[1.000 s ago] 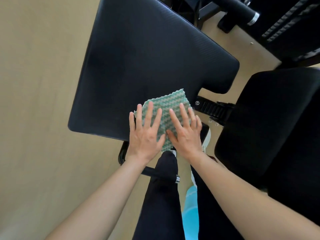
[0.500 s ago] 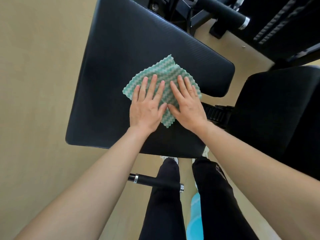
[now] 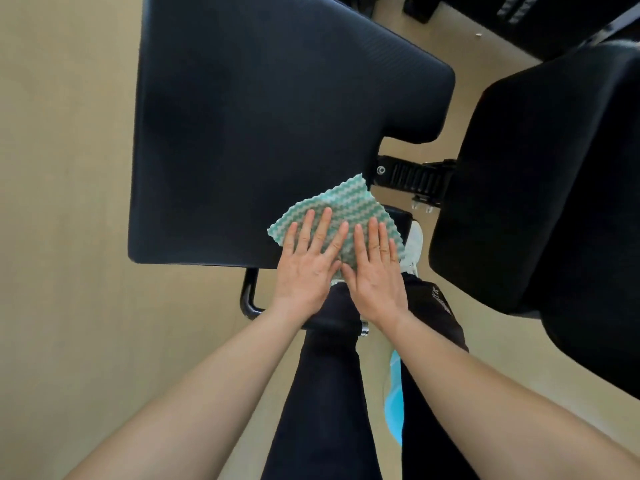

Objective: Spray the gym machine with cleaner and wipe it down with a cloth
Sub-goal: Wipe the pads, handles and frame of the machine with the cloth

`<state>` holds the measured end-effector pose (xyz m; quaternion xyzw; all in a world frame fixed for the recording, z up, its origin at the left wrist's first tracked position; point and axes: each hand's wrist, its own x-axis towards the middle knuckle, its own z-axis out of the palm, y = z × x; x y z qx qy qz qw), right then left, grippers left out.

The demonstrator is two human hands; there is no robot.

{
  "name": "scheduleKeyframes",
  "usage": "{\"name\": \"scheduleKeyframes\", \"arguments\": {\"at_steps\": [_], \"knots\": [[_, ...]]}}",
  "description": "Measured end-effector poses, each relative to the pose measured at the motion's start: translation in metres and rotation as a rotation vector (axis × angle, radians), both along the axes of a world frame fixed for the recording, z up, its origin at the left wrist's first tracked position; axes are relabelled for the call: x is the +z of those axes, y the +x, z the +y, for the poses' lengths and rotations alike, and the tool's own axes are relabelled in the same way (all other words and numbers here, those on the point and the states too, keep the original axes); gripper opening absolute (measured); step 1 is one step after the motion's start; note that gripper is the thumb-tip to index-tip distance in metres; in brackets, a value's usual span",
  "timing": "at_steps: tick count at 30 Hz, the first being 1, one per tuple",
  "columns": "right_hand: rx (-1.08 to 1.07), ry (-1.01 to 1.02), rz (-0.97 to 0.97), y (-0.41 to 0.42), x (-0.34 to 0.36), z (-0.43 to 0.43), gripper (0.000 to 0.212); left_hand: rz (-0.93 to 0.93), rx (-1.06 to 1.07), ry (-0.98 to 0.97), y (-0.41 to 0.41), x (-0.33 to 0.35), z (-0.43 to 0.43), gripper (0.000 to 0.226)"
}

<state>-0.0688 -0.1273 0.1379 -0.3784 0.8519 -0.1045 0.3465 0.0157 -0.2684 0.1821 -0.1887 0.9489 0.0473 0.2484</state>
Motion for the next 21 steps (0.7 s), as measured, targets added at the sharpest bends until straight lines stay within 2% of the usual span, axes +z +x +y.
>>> {"name": "scheduleKeyframes", "arguments": {"at_steps": [6,11,14,21], "knots": [[-0.098,0.098,-0.048,-0.015,-0.009,0.036,0.085,-0.004,-0.224,0.033,-0.025,-0.022,0.022,0.088],[-0.092,0.066,-0.058,-0.018,-0.01,0.04,0.086,0.036,-0.288,0.03,-0.028,-0.02,0.018,0.075],[-0.033,-0.036,-0.024,-0.01,-0.007,0.026,0.083,0.054,-0.198,-0.018,-0.012,-0.017,0.008,0.071],[0.298,-0.307,0.054,-0.005,0.011,-0.062,0.071,0.084,0.228,-0.14,0.06,0.017,-0.042,0.074]]}}
